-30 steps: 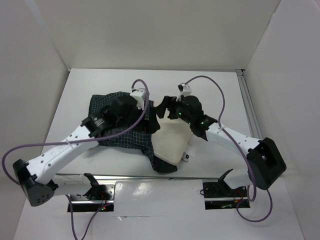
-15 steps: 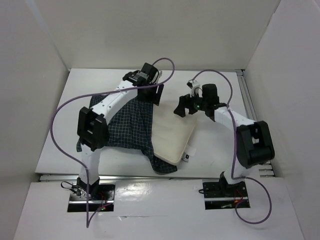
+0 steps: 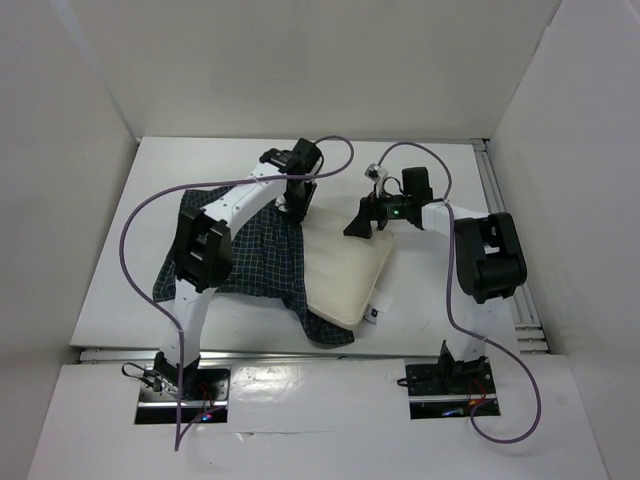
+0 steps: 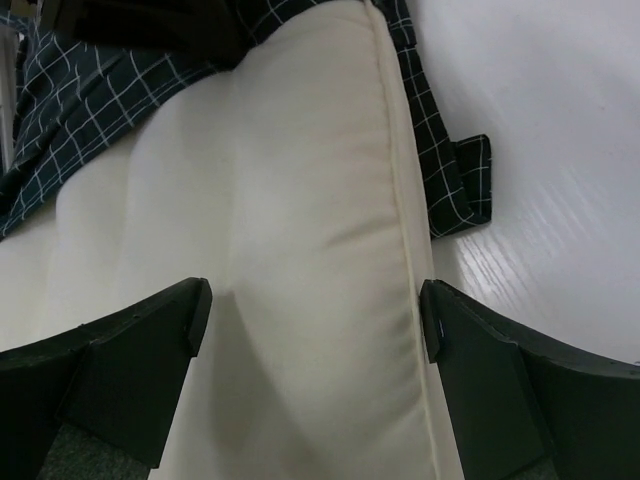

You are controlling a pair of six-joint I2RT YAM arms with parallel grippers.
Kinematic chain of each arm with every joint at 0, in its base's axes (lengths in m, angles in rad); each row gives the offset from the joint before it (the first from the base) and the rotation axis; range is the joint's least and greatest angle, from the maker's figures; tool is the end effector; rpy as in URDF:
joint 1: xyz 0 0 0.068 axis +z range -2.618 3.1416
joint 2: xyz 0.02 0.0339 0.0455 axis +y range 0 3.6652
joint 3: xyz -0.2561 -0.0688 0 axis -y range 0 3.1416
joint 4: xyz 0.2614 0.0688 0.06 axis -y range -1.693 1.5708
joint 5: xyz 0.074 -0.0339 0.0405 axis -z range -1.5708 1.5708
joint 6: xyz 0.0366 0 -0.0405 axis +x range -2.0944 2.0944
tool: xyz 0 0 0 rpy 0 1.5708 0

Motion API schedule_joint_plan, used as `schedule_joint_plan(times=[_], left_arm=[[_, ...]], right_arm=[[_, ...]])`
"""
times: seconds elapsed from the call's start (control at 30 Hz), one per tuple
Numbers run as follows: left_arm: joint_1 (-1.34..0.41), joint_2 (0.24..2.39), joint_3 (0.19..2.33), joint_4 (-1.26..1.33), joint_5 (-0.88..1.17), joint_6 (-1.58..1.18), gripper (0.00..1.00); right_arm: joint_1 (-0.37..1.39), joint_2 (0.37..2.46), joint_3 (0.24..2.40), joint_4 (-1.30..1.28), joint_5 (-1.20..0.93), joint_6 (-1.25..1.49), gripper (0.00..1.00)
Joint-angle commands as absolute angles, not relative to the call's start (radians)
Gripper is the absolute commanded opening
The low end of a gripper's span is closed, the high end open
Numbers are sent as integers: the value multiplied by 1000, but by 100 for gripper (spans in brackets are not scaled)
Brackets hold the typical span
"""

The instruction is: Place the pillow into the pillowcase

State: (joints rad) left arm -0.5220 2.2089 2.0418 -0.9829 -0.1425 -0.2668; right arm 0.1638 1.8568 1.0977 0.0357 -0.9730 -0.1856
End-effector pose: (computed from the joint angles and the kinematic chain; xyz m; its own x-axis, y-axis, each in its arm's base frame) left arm 0.4233 -0.2375 0.2343 -0.8801 0.2052 -0.4282 0.2190 0.9756 0.0173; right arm 0.3839 0.0941 0.1602 -0.5121 -0.1899 -0.8377 -0.8115 0.4265 0.3994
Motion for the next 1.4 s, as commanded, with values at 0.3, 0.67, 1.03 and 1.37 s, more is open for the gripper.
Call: schedule_joint_plan(times=[0.3,0.67,1.03,1.37], left_arm=[[-603,2200,2157,-985,-204,-258,0],[-663,2048,2267,-879,-22,-193,0],[-715,1982,2217,-850,107,-170,0],[-965,1861,1962,-819,112,-164,0]], right_arm=[[241,1924,1175,34,-1002,-215,0],[402,1600,815,653,-784,89,0],[491,1345,426,1172,-442,278,0],[588,1532,322,1604,223,370,0]])
